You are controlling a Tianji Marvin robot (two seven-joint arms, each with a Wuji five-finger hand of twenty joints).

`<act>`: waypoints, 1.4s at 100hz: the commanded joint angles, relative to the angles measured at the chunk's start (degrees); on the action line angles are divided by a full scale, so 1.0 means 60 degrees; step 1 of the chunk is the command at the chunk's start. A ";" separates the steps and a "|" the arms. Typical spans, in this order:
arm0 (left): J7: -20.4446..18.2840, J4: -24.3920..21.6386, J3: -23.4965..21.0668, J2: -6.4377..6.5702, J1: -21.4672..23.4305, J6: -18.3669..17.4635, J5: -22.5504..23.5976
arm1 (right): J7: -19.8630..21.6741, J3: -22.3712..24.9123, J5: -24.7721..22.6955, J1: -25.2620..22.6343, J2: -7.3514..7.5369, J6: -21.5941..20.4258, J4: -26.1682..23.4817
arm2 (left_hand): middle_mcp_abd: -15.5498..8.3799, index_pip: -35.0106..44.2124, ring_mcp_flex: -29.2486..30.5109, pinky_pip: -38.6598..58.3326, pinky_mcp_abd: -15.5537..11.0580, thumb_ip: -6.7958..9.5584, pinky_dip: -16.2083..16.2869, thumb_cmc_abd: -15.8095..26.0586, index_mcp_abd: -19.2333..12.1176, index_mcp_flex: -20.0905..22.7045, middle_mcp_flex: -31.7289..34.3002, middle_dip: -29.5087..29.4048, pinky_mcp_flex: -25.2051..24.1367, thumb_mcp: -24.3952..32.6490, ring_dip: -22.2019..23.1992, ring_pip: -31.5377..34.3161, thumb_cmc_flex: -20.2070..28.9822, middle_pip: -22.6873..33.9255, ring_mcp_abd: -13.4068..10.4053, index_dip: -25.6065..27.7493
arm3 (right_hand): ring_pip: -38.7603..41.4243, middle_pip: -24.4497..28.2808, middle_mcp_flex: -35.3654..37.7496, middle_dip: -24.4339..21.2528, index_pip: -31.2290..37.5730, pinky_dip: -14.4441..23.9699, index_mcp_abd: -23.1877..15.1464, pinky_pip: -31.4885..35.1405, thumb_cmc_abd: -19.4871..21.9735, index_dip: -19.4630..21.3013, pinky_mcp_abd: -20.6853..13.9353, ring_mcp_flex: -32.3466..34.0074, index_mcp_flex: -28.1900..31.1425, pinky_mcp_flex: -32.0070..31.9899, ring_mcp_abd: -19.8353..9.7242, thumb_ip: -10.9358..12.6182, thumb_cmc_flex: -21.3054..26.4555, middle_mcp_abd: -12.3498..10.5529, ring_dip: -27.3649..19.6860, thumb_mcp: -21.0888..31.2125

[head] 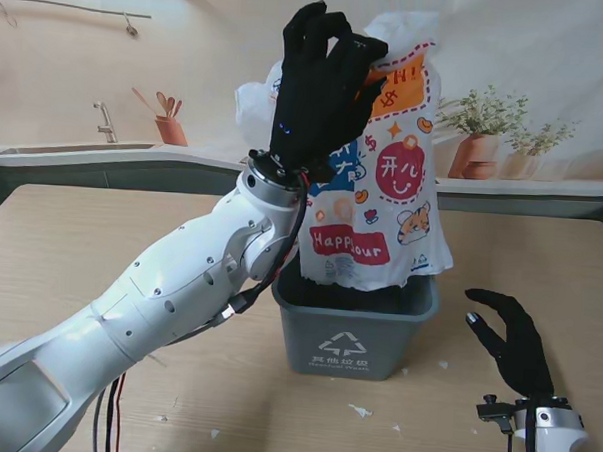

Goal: Fit the garbage bag over the bin

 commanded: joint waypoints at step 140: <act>-0.1093 -0.0953 -0.0475 0.1501 -0.0229 -0.2360 0.2458 | 0.0369 -0.0186 -0.0208 0.0359 0.0019 0.0232 0.0321 | -0.0704 0.0593 -0.0054 0.0413 -0.0596 -0.0278 0.0213 -0.0861 -0.2584 0.1160 0.0161 -0.0613 0.0001 0.1278 -0.0292 -0.0086 0.0059 -0.0085 -0.0950 -0.0812 | 0.0066 -0.0158 0.0117 0.0057 -0.0119 0.0188 0.0050 0.0032 0.0357 0.0054 -0.0103 0.0111 0.0105 0.0000 -0.0019 0.0100 -0.0396 -0.0150 0.0091 -0.0089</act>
